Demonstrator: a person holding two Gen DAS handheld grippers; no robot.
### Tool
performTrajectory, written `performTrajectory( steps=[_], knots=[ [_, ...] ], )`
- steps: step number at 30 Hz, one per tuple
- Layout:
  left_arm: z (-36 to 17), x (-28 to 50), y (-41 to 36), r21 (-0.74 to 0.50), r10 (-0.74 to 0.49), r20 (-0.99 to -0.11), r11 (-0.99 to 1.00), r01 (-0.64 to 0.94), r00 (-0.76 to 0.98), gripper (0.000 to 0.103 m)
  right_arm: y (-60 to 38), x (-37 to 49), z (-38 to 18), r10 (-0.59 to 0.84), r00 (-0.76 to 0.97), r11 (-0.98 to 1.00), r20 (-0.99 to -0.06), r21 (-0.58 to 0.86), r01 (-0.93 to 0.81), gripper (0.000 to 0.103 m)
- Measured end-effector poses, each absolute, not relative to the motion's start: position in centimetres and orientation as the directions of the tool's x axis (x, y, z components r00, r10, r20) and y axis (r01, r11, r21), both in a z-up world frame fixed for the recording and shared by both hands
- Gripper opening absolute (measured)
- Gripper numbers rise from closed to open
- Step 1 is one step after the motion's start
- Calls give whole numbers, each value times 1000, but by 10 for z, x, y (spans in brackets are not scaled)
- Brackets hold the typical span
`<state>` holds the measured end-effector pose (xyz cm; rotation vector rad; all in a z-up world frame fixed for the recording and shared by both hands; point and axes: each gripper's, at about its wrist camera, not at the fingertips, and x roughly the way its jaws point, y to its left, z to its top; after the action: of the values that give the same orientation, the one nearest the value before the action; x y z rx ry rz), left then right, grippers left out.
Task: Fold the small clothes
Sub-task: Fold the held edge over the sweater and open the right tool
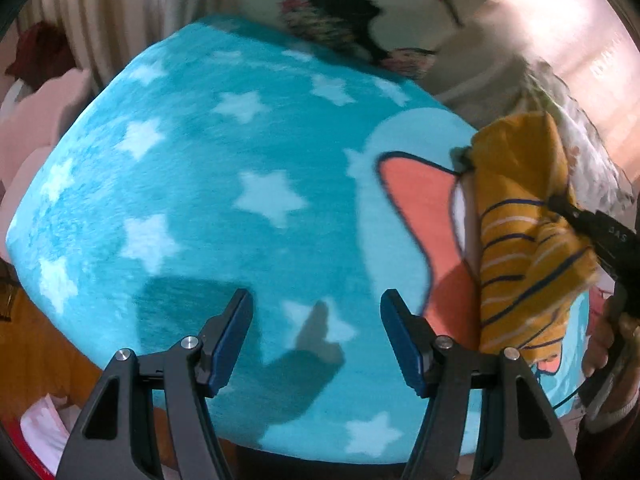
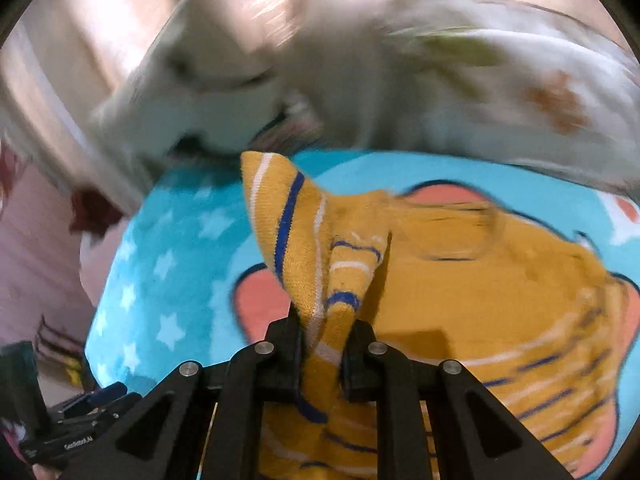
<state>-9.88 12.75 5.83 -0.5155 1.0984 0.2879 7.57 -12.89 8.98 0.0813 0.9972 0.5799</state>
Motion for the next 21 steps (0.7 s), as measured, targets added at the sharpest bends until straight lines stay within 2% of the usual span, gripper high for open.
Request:
performTrajectory(
  steps=[3,9,15,21],
  knots=[
    [63,-90,98,-259,-45,-898,858,-443,438,65,-196,93,84,460,449,881,-766,332,-336,15],
    [59,-70,43,-258,-78,-904,884,-389,421,65,-310,112,35,366,463,931,-807,326,-166,15],
    [54,-57,7,-251,-90,-907,900,-356,411,65,-352,120,15,501,421,855,-756,506,-110,16],
    [55,-51,-13,-243,-88,-906,909,-338,415,65,-345,119,32,489,400,870,-775,468,-157,18]
  ],
)
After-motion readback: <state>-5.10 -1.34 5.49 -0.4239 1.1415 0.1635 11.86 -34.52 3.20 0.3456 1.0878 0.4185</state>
